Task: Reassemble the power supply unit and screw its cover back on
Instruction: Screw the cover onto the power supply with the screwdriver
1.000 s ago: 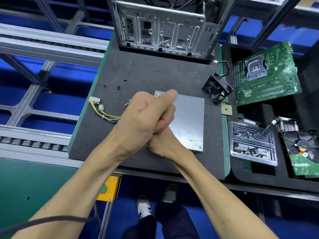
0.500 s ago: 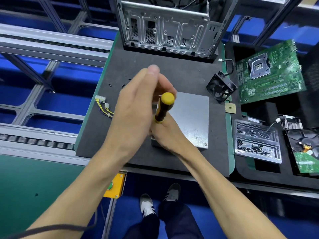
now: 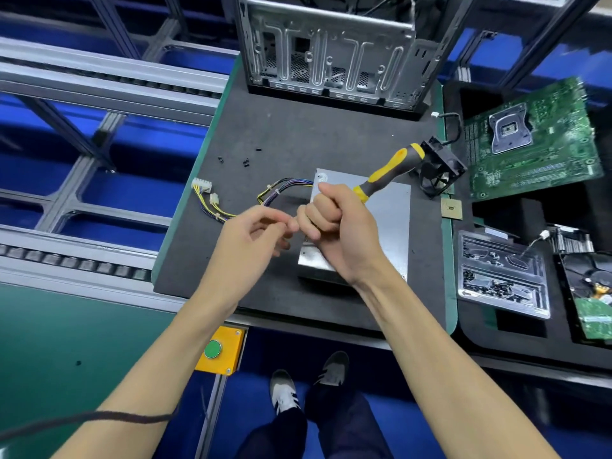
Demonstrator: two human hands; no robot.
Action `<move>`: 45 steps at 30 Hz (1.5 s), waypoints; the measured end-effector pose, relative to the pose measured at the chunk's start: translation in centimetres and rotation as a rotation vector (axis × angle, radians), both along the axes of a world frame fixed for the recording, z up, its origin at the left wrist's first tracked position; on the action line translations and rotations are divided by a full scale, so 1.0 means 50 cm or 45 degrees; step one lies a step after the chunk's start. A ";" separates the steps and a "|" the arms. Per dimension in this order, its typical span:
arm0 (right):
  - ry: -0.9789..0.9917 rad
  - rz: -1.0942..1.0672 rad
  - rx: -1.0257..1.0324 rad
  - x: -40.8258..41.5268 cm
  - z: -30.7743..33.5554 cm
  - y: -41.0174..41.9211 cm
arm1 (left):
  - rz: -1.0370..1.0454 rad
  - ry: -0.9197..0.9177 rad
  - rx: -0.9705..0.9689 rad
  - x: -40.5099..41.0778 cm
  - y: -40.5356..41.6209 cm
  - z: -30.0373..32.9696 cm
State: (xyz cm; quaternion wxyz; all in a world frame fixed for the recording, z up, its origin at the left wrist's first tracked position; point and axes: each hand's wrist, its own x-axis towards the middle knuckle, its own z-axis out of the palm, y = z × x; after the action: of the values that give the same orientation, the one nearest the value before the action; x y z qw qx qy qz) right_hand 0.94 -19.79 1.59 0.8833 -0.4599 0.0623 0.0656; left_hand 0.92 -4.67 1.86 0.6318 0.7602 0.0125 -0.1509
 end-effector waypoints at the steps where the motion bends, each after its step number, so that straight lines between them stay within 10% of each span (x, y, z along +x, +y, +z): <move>1: 0.004 -0.022 0.030 0.000 -0.001 -0.001 | -0.021 0.019 0.001 -0.003 0.001 -0.001; 45: 0.061 -0.215 0.010 -0.039 0.026 -0.021 | -0.196 -0.060 -0.059 -0.022 -0.038 0.020</move>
State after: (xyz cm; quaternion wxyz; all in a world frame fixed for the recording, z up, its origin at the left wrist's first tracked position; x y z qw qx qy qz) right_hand -1.01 -20.84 2.90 0.8857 -0.4480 0.1216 0.0022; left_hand -0.20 -6.58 2.88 0.6358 0.7475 -0.0645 -0.1814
